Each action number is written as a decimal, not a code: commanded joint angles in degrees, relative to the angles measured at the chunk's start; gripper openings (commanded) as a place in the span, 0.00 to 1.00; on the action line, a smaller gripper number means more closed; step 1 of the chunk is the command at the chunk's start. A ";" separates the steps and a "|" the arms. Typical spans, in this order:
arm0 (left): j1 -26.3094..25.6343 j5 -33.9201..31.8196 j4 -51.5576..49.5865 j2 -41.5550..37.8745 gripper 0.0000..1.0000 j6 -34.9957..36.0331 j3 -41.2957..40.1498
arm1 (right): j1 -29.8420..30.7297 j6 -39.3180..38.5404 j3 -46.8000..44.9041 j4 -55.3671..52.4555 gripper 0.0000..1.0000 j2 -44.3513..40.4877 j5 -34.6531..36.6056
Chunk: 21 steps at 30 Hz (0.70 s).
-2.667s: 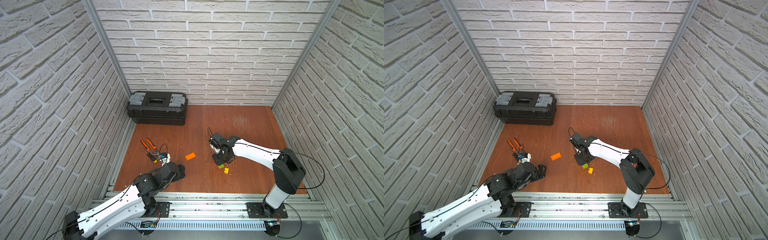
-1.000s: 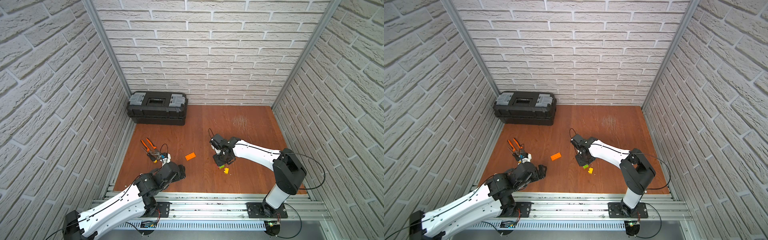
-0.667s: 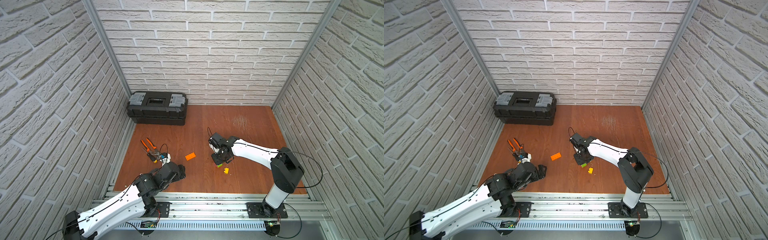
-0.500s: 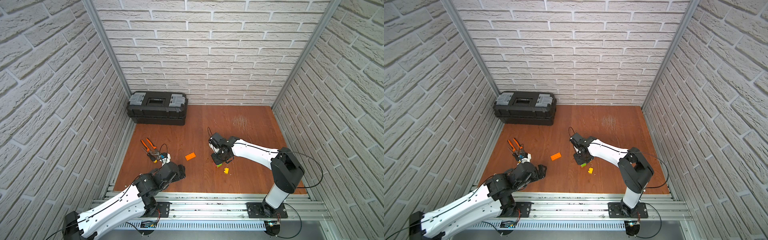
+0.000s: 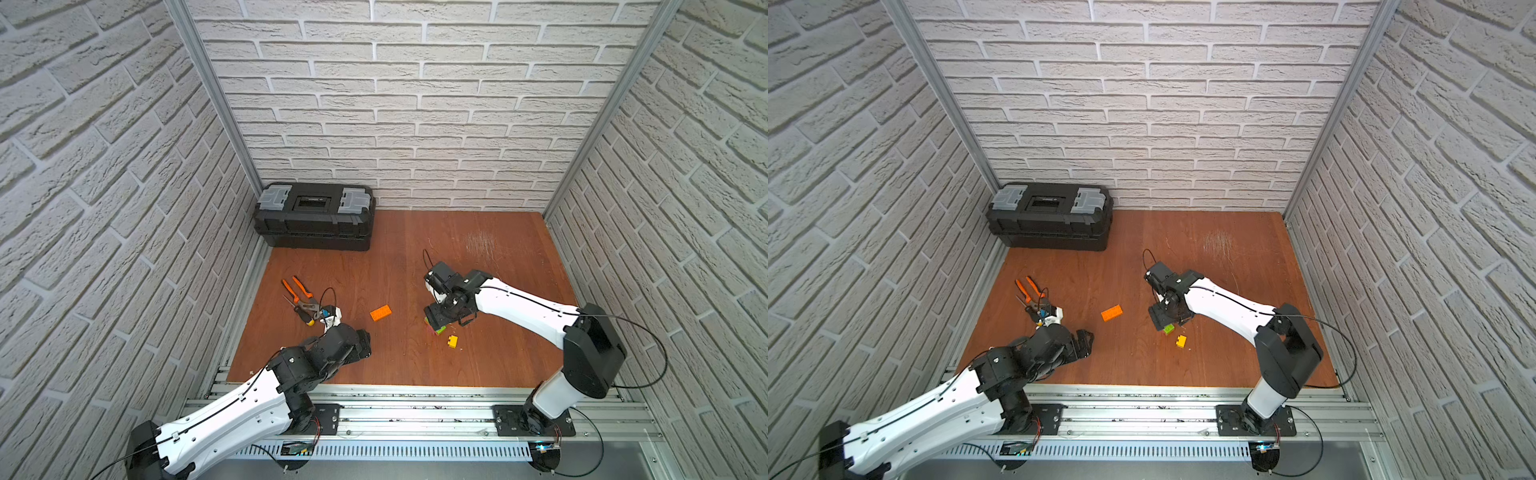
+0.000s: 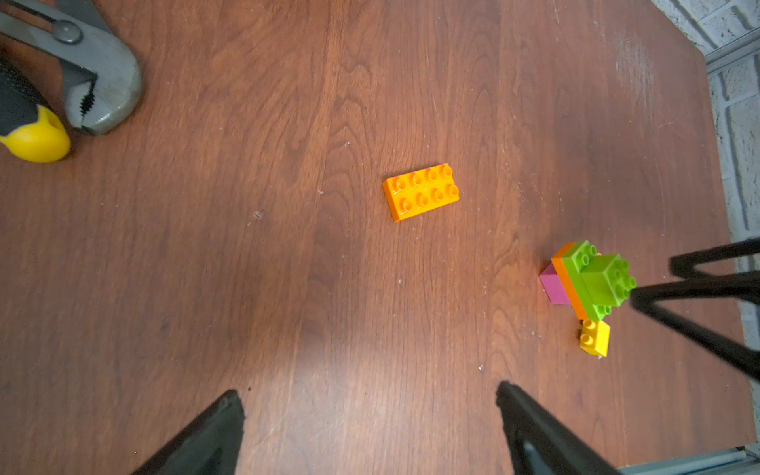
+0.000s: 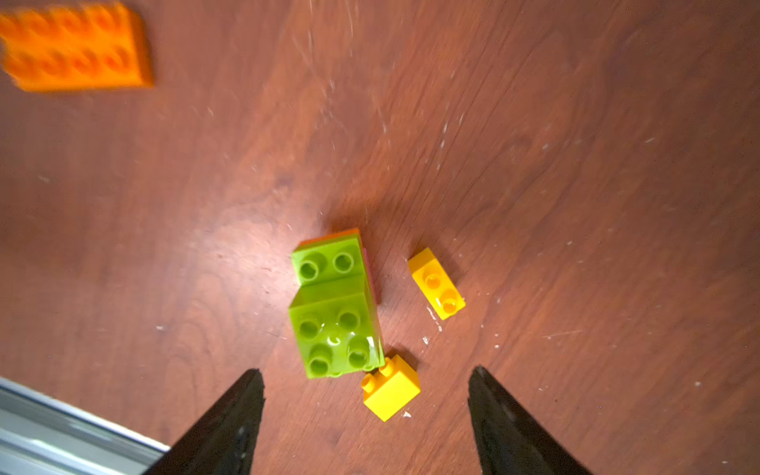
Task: Assemble a carrot with lego
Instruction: Assemble the lego brick with the lego brick.
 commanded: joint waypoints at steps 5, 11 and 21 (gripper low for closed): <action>-0.25 -0.76 0.87 0.29 0.98 1.08 1.33 | -0.27 -3.71 6.56 -2.24 0.97 -3.22 -4.22; -0.29 -1.81 0.14 0.38 0.98 1.79 2.52 | 1.10 -17.80 10.22 4.21 0.77 1.95 -17.51; -0.34 -6.77 -4.61 -13.18 0.98 2.66 2.61 | 5.25 -46.72 19.61 2.61 0.85 17.01 -19.20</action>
